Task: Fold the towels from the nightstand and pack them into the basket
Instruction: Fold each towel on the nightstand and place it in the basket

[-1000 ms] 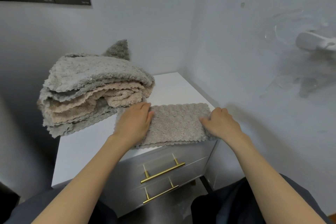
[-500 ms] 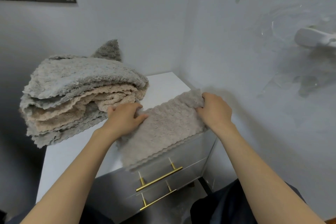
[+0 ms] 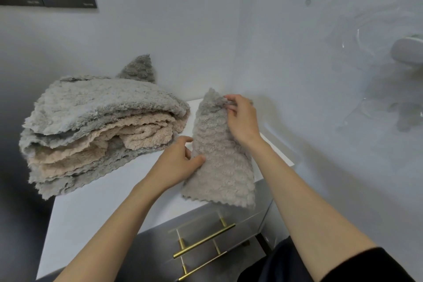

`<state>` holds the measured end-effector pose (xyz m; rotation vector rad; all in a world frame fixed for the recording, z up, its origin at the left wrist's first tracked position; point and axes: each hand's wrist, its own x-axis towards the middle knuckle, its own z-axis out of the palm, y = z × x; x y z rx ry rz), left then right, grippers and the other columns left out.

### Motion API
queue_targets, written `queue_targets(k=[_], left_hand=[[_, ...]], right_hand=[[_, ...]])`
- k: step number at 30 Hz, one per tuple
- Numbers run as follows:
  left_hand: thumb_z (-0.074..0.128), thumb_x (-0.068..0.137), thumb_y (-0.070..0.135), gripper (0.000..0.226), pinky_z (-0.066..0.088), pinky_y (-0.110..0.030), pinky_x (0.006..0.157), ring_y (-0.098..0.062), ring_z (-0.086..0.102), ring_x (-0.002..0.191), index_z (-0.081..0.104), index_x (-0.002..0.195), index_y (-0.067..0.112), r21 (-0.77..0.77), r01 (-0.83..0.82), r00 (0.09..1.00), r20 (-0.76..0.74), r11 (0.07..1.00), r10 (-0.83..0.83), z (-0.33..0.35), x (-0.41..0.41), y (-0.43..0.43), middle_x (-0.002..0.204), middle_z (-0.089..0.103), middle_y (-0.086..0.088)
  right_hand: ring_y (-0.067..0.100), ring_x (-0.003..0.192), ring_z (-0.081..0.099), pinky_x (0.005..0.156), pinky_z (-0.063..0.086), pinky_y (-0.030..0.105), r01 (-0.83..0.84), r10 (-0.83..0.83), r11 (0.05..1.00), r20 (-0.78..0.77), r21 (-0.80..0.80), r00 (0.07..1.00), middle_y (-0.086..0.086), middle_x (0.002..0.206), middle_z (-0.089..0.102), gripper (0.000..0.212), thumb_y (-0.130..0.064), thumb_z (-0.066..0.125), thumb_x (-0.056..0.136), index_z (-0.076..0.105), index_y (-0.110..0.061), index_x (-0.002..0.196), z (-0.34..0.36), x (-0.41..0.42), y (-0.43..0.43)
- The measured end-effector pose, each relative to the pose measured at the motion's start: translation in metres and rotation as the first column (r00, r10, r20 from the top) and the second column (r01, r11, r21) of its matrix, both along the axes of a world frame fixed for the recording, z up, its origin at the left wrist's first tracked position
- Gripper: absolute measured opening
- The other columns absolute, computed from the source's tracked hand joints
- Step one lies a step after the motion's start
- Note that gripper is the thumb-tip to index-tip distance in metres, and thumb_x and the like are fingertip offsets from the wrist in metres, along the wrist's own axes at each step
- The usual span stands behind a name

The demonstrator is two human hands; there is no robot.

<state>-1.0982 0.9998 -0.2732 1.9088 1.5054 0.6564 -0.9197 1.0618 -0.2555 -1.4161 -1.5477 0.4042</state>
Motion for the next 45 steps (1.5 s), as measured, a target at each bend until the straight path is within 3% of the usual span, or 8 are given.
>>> queue_targets(k=[4, 11, 17, 22, 26, 31, 38, 45], left_hand=[[0.059, 0.090, 0.040, 0.069, 0.042, -0.024, 0.070, -0.012, 0.057, 0.090, 0.025, 0.147, 0.022, 0.042, -0.025, 1.000, -0.016, 0.999, 0.026, -0.002, 0.000, -0.001, 0.107, 0.053, 0.005], [0.057, 0.092, 0.036, 0.035, 0.030, -0.032, 0.103, -0.020, 0.033, 0.129, 0.055, 0.127, 0.031, 0.237, 0.082, 0.967, -0.255, 0.968, -0.020, 0.000, -0.007, -0.019, 0.138, 0.037, 0.003], [0.059, 0.092, 0.029, 0.018, 0.037, -0.032, 0.096, -0.010, 0.042, 0.109, 0.070, 0.099, 0.042, 0.312, 0.269, 0.925, -0.347, 0.911, -0.155, 0.011, -0.015, -0.035, 0.119, 0.054, 0.021], [0.064, 0.088, 0.029, 0.016, 0.043, -0.026, 0.092, 0.001, 0.056, 0.104, 0.075, 0.095, 0.037, 0.267, 0.305, 0.930, -0.291, 0.914, -0.225, 0.011, -0.021, -0.038, 0.106, 0.065, 0.023], [0.059, 0.091, 0.036, 0.020, 0.041, -0.029, 0.102, 0.000, 0.051, 0.121, 0.071, 0.106, 0.039, 0.199, 0.287, 0.921, -0.325, 0.937, -0.213, 0.006, -0.028, -0.040, 0.125, 0.059, 0.023], [0.057, 0.086, 0.055, 0.033, 0.033, -0.033, 0.110, 0.000, 0.033, 0.136, 0.061, 0.118, 0.047, 0.118, 0.280, 0.901, -0.374, 0.953, -0.219, 0.003, -0.034, -0.043, 0.137, 0.047, 0.028], [0.056, 0.069, 0.077, 0.065, 0.028, -0.031, 0.112, -0.003, 0.026, 0.139, 0.051, 0.128, 0.050, 0.134, 0.340, 0.839, -0.490, 0.931, -0.236, 0.003, -0.037, -0.045, 0.143, 0.039, 0.029], [0.057, 0.082, 0.062, 0.050, 0.041, -0.030, 0.098, -0.008, 0.049, 0.119, 0.057, 0.125, 0.036, 0.241, 0.301, 0.877, -0.449, 0.923, -0.169, -0.001, -0.040, -0.039, 0.127, 0.058, 0.015]], right_hand=[[0.016, 0.148, 0.012, 0.120, 0.015, 0.031, -0.179, 0.186, 0.976, 0.048, -0.122, 0.981, -0.001, 0.161, 0.003, 0.070, 0.013, 0.031, 0.092, 0.013, -0.016, 0.153, -0.003, -0.002, -0.001], [0.016, 0.113, 0.054, 0.093, 0.042, 0.025, -0.146, 0.188, 0.976, 0.290, -0.162, 0.938, 0.003, 0.134, 0.051, 0.039, -0.002, 0.044, 0.093, 0.055, -0.015, 0.128, 0.002, 0.013, -0.027], [0.001, 0.074, 0.052, 0.071, 0.041, 0.022, -0.211, 0.336, 0.926, 0.427, -0.314, 0.839, -0.004, 0.093, 0.058, 0.022, -0.010, 0.061, 0.080, 0.059, -0.031, 0.076, 0.018, 0.026, -0.085], [0.002, 0.078, 0.048, 0.074, 0.040, 0.021, -0.298, 0.487, 0.852, 0.441, -0.430, 0.754, -0.004, 0.090, 0.057, 0.009, -0.024, 0.070, 0.079, 0.061, -0.022, 0.081, 0.014, 0.020, -0.126], [0.011, 0.095, 0.039, 0.083, 0.040, 0.029, -0.252, 0.470, 0.875, 0.601, -0.413, 0.646, -0.007, 0.099, 0.044, 0.036, -0.042, 0.073, 0.074, 0.049, -0.026, 0.094, 0.000, 0.020, -0.141], [0.015, 0.093, 0.035, 0.069, 0.027, 0.028, -0.263, 0.332, 0.937, 0.824, -0.231, 0.459, -0.006, 0.100, 0.039, 0.037, -0.009, 0.064, 0.073, 0.041, -0.021, 0.099, -0.015, 0.016, -0.143], [0.014, 0.083, 0.053, 0.069, 0.037, 0.024, -0.226, 0.343, 0.937, 0.585, -0.265, 0.735, -0.005, 0.091, 0.061, 0.015, -0.011, 0.053, 0.089, 0.059, -0.017, 0.102, -0.007, 0.027, -0.135], [-0.001, 0.066, 0.047, 0.058, 0.034, 0.010, -0.169, 0.290, 0.927, 0.356, -0.333, 0.888, -0.008, 0.079, 0.059, 0.003, -0.020, 0.060, 0.092, 0.061, -0.022, 0.094, 0.003, 0.036, -0.126]])
